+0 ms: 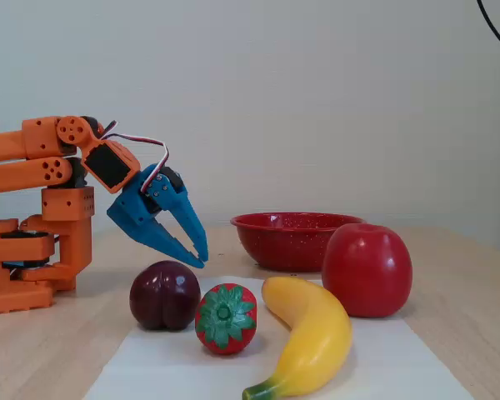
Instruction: Grasp the banana and put it in the red bowl
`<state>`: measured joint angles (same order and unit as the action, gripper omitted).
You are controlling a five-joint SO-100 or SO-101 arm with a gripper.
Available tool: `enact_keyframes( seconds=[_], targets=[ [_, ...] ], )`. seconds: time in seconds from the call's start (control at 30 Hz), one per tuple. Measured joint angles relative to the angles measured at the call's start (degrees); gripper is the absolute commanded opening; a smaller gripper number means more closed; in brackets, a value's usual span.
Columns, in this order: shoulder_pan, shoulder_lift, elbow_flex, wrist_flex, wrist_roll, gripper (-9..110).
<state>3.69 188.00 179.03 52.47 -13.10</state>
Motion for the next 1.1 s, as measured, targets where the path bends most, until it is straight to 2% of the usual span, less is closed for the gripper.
enact_keyframes(
  seconds=[0.63,0.8,1.1],
  targets=[
    [0.00,0.00,0.00,0.00,0.18,0],
    [0.00,-0.18,-2.02,3.96,0.18,0],
    [-0.09,-15.47,-12.83,7.56,2.29,0]
  ],
)
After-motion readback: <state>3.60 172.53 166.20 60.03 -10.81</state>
